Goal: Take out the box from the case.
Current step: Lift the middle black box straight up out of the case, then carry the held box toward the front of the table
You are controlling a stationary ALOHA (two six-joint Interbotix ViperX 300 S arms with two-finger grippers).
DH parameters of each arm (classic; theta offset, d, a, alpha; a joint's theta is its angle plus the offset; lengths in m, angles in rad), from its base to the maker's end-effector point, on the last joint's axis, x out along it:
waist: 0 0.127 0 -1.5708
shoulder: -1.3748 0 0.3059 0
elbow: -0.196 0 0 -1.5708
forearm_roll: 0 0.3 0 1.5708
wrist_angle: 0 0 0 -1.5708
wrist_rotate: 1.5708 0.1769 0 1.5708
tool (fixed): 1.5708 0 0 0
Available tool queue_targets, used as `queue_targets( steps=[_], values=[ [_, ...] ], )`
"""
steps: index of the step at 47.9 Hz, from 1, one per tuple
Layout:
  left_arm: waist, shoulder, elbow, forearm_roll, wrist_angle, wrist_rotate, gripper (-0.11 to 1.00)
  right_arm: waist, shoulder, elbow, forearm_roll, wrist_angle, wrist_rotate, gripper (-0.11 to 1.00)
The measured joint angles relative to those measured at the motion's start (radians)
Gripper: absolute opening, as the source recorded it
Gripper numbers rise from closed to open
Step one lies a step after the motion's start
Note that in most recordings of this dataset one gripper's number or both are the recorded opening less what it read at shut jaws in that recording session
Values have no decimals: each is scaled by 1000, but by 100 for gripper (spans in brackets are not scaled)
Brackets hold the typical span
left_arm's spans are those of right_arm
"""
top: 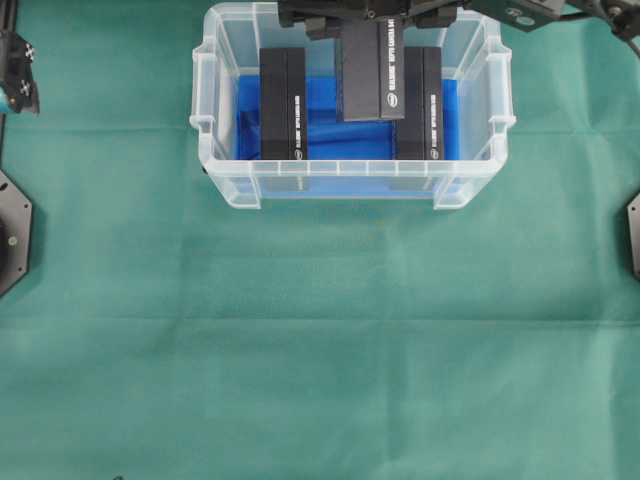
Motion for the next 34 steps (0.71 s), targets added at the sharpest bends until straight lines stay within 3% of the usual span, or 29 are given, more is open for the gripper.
queue_targets(
  steps=[34],
  values=[
    [-3,2,0,0,0,-2,97,0,2,-2,-11,0,0,68]
  ],
)
